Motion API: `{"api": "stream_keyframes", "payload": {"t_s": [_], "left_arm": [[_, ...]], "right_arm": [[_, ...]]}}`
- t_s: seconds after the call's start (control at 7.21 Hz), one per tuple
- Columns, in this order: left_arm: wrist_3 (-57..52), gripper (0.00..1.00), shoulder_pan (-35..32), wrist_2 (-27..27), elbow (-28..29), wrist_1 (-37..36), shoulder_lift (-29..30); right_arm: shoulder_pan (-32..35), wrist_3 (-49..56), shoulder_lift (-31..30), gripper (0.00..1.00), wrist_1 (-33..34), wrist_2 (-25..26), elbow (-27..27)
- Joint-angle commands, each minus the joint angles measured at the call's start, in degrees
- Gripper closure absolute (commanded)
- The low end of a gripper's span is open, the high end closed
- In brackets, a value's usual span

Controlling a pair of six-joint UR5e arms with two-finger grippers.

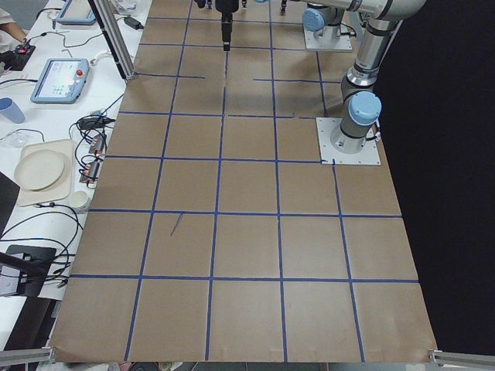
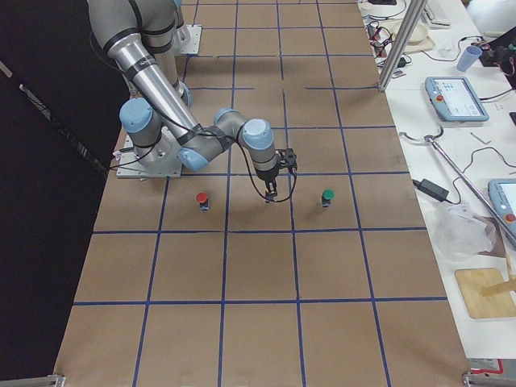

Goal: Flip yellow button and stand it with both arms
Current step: 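Lower the button upright onto the table with the right gripper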

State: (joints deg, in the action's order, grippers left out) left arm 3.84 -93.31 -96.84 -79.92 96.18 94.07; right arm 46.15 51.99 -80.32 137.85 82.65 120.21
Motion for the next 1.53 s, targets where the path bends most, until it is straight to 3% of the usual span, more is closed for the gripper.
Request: {"api": "stream_keyframes", "payload": {"t_s": [0.0,0.14,0.28,0.83,0.97,1.11,1.25,1.39], "left_arm": [[-4.15,0.01,-0.03,0.42,1.16,1.82,-0.38],[-6.62,0.01,0.40,2.25,2.22,1.82,-0.47],[-9.17,0.01,0.58,6.01,2.57,1.82,-0.73],[-17.55,0.01,1.02,4.91,2.32,1.91,-1.87],[-17.46,0.01,1.20,4.91,0.92,2.00,-2.83],[-18.42,0.01,1.72,5.00,-0.66,1.56,-3.80],[-18.34,0.01,1.81,5.08,-1.98,1.47,-4.33],[-18.42,0.01,1.99,5.09,-2.78,1.04,-4.34]], "right_arm": [[-1.14,0.04,0.16,0.71,-1.26,-0.03,0.02],[-1.59,0.04,0.16,0.67,-1.36,-0.03,0.02],[-1.68,0.04,0.16,0.55,-1.27,-0.12,0.02],[-1.68,-0.14,0.25,0.43,-1.27,-0.03,0.02],[-1.68,-0.05,0.17,0.36,-1.36,0.05,0.02],[-1.68,-0.05,-0.10,0.16,-1.36,-0.03,-0.07],[-1.68,-0.22,-0.36,0.06,-1.80,0.05,-0.33],[-1.68,-0.40,-1.32,0.02,-7.11,0.32,-1.20]]}}
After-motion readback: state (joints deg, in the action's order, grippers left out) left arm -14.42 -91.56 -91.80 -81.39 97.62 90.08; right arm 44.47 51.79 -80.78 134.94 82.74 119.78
